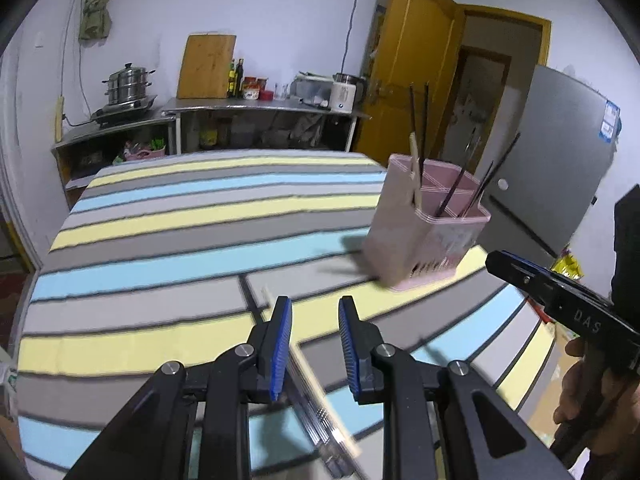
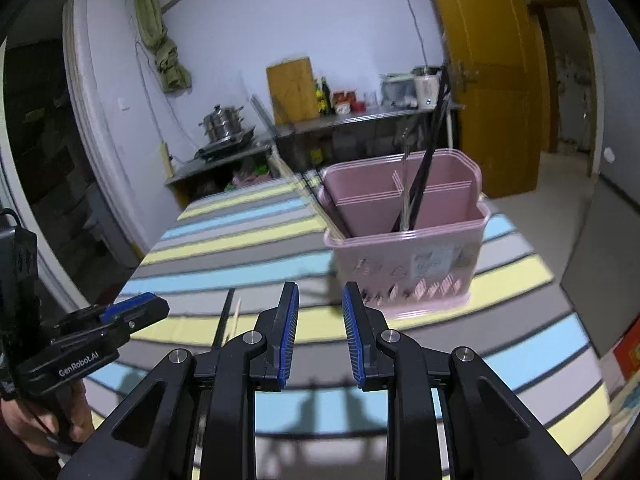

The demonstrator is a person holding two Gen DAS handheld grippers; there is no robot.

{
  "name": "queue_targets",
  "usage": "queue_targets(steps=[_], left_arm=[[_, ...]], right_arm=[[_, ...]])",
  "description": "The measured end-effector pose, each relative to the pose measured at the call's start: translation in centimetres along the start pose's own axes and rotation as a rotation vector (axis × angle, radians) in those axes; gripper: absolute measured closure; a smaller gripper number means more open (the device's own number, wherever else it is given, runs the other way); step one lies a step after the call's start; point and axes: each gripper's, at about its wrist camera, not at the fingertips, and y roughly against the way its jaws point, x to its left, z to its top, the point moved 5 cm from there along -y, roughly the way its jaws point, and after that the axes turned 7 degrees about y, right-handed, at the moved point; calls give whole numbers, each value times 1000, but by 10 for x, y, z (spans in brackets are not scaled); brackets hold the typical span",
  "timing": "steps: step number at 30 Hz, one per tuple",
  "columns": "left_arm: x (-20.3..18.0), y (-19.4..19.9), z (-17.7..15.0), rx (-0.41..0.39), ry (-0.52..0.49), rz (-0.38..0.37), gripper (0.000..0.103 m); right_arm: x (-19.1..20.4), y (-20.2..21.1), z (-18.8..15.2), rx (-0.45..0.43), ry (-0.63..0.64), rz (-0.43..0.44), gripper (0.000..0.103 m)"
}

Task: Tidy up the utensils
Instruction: 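Move both open grippers back to the remaining chopsticks on the cloth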

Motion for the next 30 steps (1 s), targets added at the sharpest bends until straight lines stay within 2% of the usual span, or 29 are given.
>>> queue_targets(steps=[6,13,22,30], left_arm=[[27,-2,-26,63,62,32,79],[43,-14,-41,127,123,39,79],[55,-48,-33,168,191,57,79],[55,-81,-26,194,193,75,79]], right_arm=[[21,-13,-30,91,17,43,79],[38,-22,-45,149,36,79,79],[47,-34,-55,187,43,102,79],[46,-42,-60,207,42,109,79]])
